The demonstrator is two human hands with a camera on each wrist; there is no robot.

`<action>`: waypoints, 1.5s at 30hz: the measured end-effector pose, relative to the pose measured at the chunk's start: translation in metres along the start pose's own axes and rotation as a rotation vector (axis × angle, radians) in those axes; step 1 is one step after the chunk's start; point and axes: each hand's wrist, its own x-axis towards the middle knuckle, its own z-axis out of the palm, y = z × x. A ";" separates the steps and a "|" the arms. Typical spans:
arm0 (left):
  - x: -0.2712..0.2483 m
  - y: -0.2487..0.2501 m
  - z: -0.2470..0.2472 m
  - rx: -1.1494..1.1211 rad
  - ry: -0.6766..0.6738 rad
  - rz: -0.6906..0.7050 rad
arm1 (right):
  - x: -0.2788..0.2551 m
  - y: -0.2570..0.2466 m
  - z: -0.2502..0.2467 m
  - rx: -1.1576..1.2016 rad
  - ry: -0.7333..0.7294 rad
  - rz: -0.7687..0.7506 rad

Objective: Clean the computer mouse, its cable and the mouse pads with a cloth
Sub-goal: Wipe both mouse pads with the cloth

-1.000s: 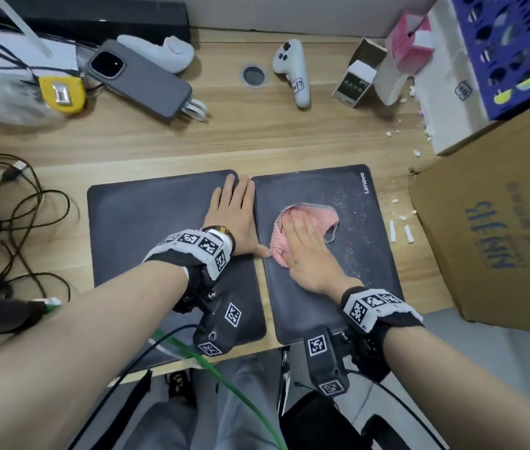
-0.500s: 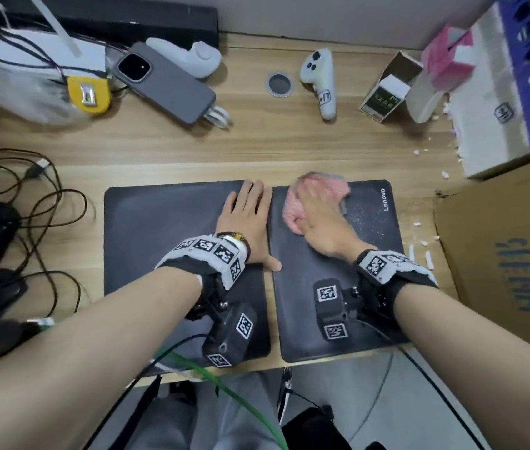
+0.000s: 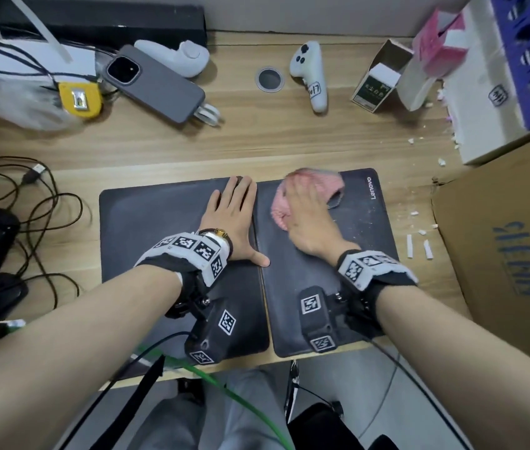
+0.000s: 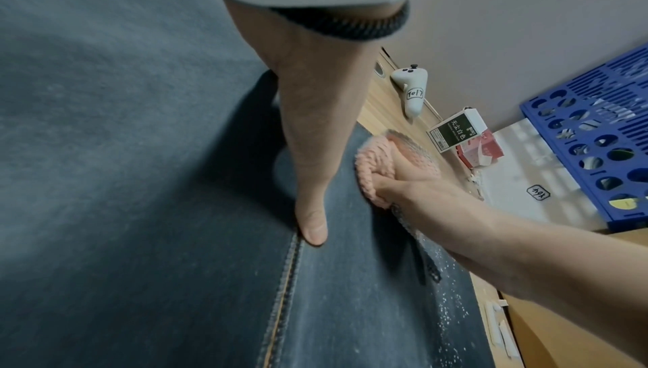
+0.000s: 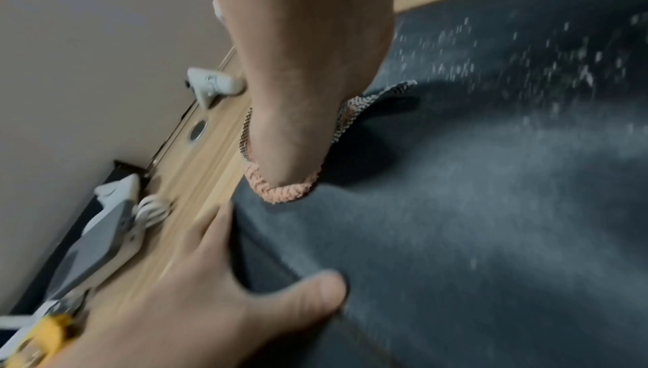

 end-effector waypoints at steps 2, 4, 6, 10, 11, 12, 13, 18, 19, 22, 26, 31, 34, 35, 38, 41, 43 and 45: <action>0.000 0.001 -0.001 0.010 -0.006 -0.004 | -0.004 -0.014 0.013 -0.021 0.074 -0.086; -0.001 0.002 -0.002 0.013 -0.011 -0.008 | -0.011 -0.012 0.008 0.065 0.203 -0.138; -0.002 0.003 -0.003 0.006 -0.020 -0.007 | -0.016 0.003 -0.011 0.203 0.322 -0.051; 0.000 0.003 -0.003 -0.008 -0.036 -0.009 | -0.006 0.040 -0.056 0.262 0.567 0.172; 0.000 0.003 -0.003 -0.009 -0.038 -0.010 | -0.001 0.047 -0.064 0.222 0.598 0.233; 0.000 0.003 -0.002 -0.010 -0.037 -0.011 | 0.004 0.051 -0.071 0.163 0.613 0.281; 0.000 0.002 -0.002 -0.010 -0.036 -0.011 | 0.009 0.054 -0.075 0.089 0.621 0.319; 0.002 0.001 -0.001 -0.021 -0.034 -0.011 | 0.017 0.065 -0.053 0.003 0.332 0.292; 0.002 0.001 0.000 -0.020 -0.037 -0.012 | 0.014 0.069 -0.045 0.048 0.250 0.260; 0.001 0.002 0.000 -0.022 -0.033 -0.013 | 0.004 0.076 -0.039 0.163 0.162 0.215; 0.001 0.004 -0.002 -0.019 -0.055 -0.021 | -0.012 0.081 -0.030 0.302 0.145 0.203; 0.001 0.010 -0.007 0.070 -0.073 0.004 | -0.055 0.074 0.009 0.316 0.196 0.160; 0.000 0.016 -0.008 0.114 -0.049 0.044 | -0.087 0.067 0.028 0.337 0.217 0.140; 0.000 0.018 -0.008 0.119 -0.050 0.051 | -0.099 0.064 0.034 0.340 0.212 0.142; -0.002 0.021 -0.007 0.132 -0.075 0.058 | -0.138 0.057 0.057 0.365 0.199 0.169; -0.002 0.021 -0.006 0.124 -0.079 0.053 | -0.177 0.051 0.080 0.380 0.168 0.201; -0.002 0.023 -0.005 0.132 -0.082 0.049 | -0.198 0.048 0.092 0.370 0.154 0.216; -0.003 0.025 -0.007 0.135 -0.093 0.047 | -0.211 0.041 0.095 0.379 0.159 0.240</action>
